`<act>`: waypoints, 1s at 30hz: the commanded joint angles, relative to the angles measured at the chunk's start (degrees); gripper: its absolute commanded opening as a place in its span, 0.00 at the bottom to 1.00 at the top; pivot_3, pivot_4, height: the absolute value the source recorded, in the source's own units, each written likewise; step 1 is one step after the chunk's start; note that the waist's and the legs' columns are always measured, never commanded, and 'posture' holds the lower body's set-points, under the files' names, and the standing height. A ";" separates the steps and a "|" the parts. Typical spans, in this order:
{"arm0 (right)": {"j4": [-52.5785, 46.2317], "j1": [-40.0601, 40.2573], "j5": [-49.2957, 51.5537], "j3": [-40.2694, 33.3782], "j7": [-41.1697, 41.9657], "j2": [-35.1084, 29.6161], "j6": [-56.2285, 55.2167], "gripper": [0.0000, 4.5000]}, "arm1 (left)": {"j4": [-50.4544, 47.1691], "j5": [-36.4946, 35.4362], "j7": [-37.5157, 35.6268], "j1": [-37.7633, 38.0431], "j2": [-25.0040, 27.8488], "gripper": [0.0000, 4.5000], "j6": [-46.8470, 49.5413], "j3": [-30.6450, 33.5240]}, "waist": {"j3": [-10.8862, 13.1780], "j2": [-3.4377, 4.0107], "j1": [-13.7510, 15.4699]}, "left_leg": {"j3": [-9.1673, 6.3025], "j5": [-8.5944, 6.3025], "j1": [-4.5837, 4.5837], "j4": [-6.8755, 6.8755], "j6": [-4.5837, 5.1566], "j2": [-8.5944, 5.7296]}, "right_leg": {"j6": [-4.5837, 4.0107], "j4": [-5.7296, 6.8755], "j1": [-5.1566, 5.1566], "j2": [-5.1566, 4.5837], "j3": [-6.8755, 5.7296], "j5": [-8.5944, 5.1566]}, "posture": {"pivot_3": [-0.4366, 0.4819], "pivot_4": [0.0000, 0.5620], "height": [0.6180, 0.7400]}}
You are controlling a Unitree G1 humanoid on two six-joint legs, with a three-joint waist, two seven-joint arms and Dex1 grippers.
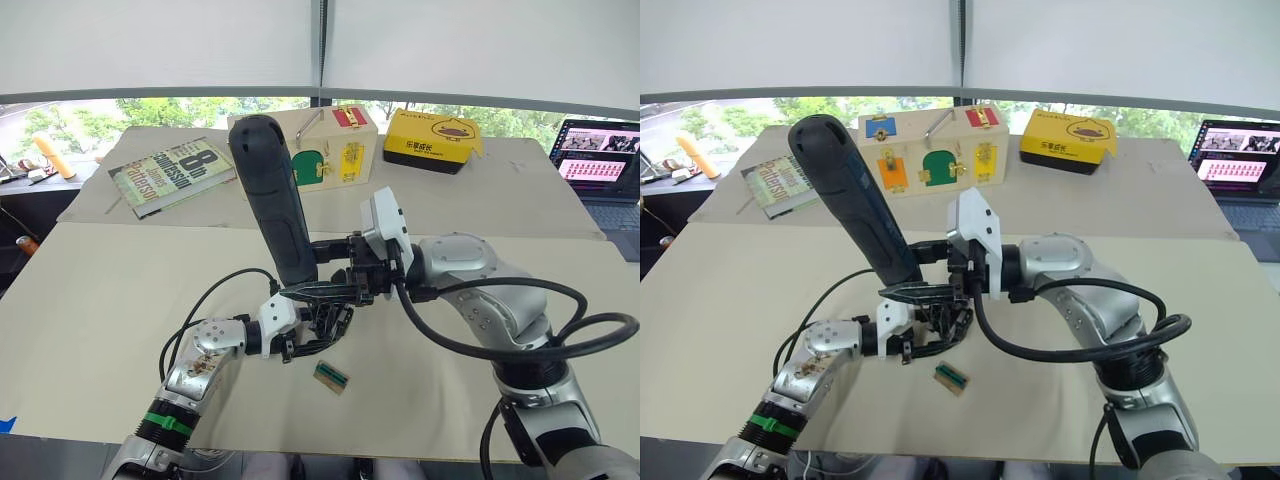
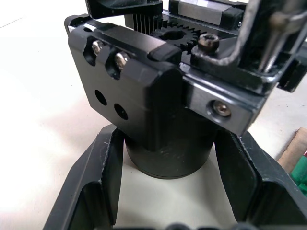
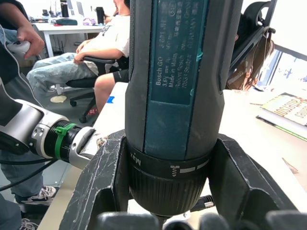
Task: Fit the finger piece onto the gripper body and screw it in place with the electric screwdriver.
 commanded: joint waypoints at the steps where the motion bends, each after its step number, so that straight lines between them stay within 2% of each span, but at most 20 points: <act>1: -1.83 -0.35 0.27 -1.28 0.27 0.63 -2.37 0.42 | 1.62 1.14 0.02 1.44 0.91 0.50 2.07 -1.44 | 0.00 0.00 0.00 | 0.00 0.00 0.00 0.00 0.00 0.00 | 0.00 0.00 0.00 0.00 0.00 0.00 | 0.48 0.27 1.00; 11: -1.45 0.17 -0.38 -1.28 0.32 0.87 -2.68 0.42 | 1.73 1.22 0.05 1.35 1.02 0.50 1.97 -1.43 | 0.00 0.00 0.00 | -0.01 0.00 0.00 0.00 0.00 0.00 | 0.00 0.00 0.00 -0.02 0.00 0.00 | 0.48 0.27 1.00; 30: -0.11 7.52 -2.20 -1.10 -1.25 0.71 -6.34 0.42 | 1.41 0.88 0.12 1.55 1.14 0.50 2.14 -1.31 | -0.01 0.00 -0.02 | -0.01 0.00 0.04 -0.01 0.00 0.03 | 0.00 0.00 0.02 -0.08 0.02 0.00 | 0.48 0.27 1.00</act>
